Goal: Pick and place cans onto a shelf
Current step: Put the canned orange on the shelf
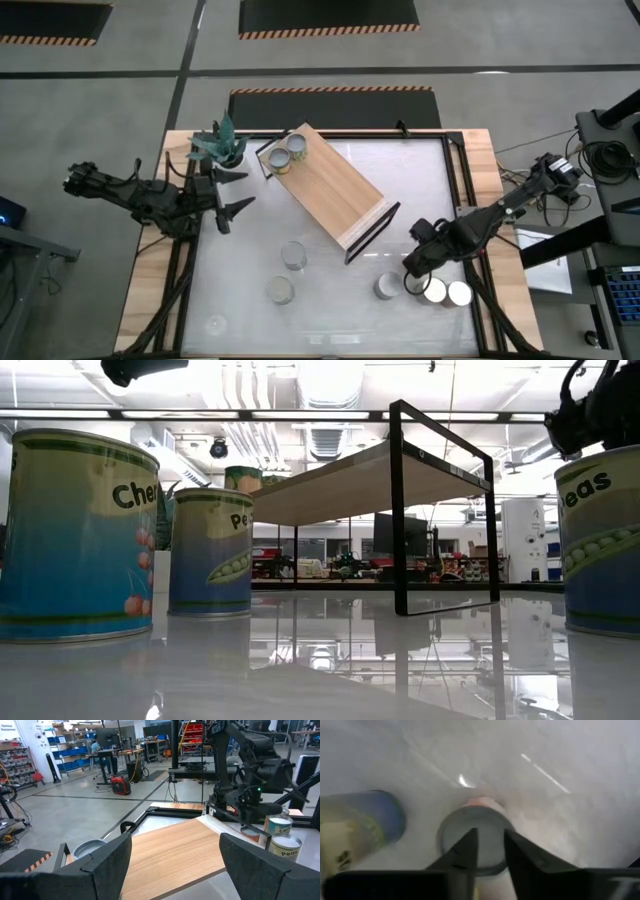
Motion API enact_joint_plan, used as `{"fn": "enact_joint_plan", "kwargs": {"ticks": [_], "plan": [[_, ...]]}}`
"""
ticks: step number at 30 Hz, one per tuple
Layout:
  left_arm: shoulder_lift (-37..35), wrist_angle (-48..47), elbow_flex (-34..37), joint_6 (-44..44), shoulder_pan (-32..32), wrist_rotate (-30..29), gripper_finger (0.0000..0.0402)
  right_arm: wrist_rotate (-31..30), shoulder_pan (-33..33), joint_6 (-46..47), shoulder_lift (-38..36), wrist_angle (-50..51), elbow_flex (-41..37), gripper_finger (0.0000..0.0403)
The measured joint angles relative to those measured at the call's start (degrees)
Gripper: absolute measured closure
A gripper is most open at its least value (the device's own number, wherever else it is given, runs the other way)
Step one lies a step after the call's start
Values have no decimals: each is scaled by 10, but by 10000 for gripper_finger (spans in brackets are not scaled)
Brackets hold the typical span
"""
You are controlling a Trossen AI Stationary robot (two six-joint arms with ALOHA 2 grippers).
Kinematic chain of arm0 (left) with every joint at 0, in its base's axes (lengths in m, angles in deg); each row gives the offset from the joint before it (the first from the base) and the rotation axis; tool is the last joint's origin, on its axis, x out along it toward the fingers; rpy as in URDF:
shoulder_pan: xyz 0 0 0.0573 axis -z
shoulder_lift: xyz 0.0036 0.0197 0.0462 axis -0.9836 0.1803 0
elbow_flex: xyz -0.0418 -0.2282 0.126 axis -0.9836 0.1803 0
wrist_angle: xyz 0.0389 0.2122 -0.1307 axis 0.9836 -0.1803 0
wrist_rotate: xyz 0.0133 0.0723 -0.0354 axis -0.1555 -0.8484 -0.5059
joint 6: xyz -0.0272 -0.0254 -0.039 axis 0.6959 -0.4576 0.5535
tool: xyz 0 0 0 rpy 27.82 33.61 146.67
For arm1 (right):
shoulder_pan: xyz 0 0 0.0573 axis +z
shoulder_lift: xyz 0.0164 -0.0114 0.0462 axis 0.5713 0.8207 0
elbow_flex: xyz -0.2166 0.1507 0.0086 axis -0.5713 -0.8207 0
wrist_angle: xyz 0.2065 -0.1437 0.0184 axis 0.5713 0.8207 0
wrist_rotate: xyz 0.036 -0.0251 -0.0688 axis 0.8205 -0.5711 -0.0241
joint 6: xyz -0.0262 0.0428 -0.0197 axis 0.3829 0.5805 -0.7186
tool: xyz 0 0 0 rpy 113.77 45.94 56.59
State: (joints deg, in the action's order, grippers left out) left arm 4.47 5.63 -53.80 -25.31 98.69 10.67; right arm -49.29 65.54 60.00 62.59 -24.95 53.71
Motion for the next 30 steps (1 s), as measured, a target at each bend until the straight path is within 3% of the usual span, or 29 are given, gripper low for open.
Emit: {"fn": "enact_joint_plan", "kwargs": {"ticks": [9,14,30], "plan": [[3,0,0,-2,0,0,119,33,-1,33,4,6,17,124],[4,0,0,-2,0,0,119,44,-1,38,31,12,16,49],[5,0,0,-2,0,0,119,53,-1,30,84,-13,16,35]]}}
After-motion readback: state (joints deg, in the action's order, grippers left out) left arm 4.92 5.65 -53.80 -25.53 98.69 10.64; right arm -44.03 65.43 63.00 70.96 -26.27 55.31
